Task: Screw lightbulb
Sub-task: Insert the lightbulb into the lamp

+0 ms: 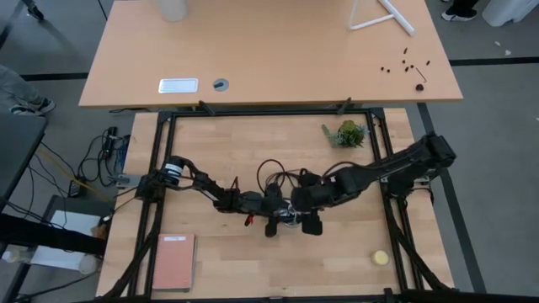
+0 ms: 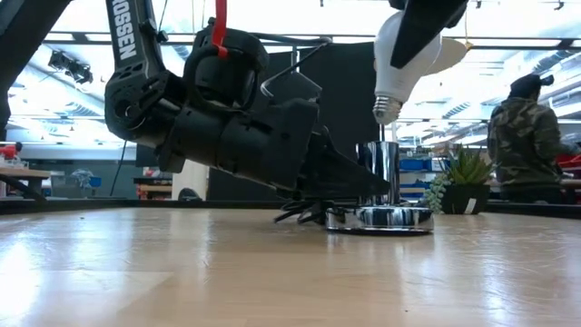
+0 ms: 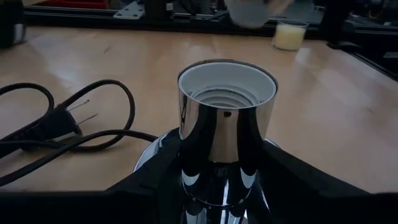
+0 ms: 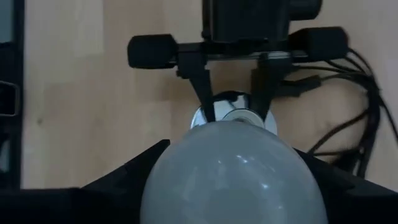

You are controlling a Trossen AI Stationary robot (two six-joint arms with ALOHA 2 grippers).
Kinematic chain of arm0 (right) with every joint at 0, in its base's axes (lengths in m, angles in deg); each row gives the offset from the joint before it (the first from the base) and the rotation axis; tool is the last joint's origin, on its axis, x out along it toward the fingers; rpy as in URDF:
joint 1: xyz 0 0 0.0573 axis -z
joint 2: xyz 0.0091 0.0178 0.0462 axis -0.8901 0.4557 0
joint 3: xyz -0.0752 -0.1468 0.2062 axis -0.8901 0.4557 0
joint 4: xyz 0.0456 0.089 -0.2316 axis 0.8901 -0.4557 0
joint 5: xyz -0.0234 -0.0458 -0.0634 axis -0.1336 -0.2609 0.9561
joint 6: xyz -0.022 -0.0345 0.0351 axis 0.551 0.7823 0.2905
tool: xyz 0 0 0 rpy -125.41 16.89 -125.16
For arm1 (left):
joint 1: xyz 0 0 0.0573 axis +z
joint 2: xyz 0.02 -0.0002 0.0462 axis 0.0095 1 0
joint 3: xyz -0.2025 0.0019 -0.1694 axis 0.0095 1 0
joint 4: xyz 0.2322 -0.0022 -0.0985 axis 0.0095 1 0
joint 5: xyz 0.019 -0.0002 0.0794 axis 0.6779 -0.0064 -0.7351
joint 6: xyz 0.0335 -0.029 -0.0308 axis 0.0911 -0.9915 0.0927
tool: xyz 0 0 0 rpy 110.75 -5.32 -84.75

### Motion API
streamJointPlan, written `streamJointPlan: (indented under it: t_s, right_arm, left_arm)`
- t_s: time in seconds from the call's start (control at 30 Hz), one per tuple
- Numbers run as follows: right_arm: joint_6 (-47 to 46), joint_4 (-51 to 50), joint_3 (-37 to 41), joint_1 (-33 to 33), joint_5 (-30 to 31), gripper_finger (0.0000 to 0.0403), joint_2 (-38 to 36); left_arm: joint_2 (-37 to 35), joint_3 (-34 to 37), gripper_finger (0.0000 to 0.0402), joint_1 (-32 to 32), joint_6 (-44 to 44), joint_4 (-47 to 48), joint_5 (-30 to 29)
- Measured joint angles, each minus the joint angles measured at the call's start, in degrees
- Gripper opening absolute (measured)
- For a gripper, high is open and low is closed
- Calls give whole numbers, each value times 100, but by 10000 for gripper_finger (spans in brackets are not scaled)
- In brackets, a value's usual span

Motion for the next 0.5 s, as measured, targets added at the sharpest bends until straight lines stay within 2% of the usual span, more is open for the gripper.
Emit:
streamJointPlan:
  t_s: [0.27, 0.43, 0.5]
  right_arm:
    - [23, 253, -2, 379, -660, 272, 14]
    - [-7, 372, -41, 487, -1303, 273, 397]
    - [-10, 79, -218, 513, -1333, 273, 555]
  left_arm:
    - [-1, -2, 190, -30, 488, 3, 196]
    - [-2, -2, 190, -31, 795, -26, 197]
    - [-1, -2, 190, -38, 841, -30, 202]
